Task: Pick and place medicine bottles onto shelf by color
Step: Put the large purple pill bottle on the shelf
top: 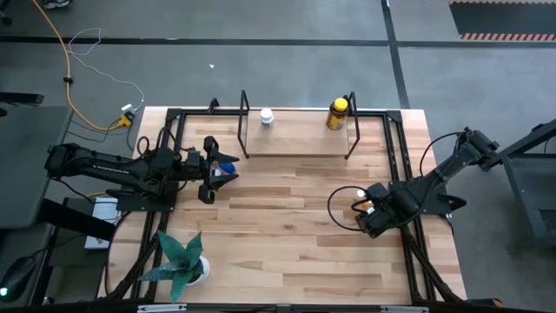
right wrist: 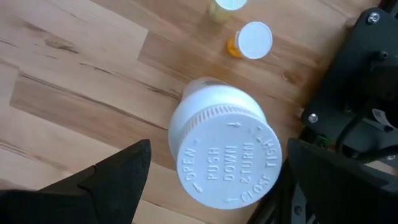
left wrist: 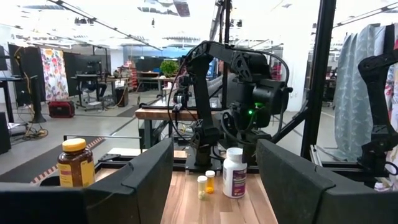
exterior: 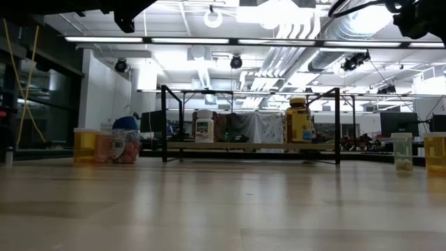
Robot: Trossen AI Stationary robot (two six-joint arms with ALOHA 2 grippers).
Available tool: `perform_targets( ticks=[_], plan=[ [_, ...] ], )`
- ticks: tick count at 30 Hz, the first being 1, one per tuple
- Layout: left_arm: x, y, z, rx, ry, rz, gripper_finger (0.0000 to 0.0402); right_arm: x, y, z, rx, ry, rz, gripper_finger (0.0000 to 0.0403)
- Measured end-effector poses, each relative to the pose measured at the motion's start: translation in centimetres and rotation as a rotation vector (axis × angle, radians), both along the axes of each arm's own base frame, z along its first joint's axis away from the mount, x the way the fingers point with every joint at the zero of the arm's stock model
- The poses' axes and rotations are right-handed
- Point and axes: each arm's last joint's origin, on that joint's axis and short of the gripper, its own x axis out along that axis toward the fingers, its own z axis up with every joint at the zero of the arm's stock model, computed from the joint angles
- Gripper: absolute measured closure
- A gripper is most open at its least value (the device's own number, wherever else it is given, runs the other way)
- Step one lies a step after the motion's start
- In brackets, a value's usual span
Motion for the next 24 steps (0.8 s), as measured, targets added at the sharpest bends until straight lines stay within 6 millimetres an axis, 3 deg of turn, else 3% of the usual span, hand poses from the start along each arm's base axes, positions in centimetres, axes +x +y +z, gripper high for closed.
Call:
perform_targets(
  ticks=[10, 14, 21, 24],
  plan=[
    [0.0, 0.0, 0.0, 0.000, 0.000, 0.000, 0.0185, 0.0, 0.1, 0.0, 0.014, 0.002, -0.017, 0.0047],
    [0.0, 0.0, 0.0, 0.002, 0.000, 0.000, 0.0185, -0.2, -0.1, 0.0, -0.001, 0.026, -0.017, 0.0085],
    [0.0, 0.0, 0.0, 0.003, 0.000, 0.001, 0.0185, -0.2, -0.1, 0.2, 0.003, 0.031, 0.000, 0.0188],
    [0.0, 0.0, 0.0, 0.003, 0.000, 0.001, 0.0185, 0.1, 0.1, 1.2, 0.026, -0.003, 0.038, 0.0200]
  ],
)
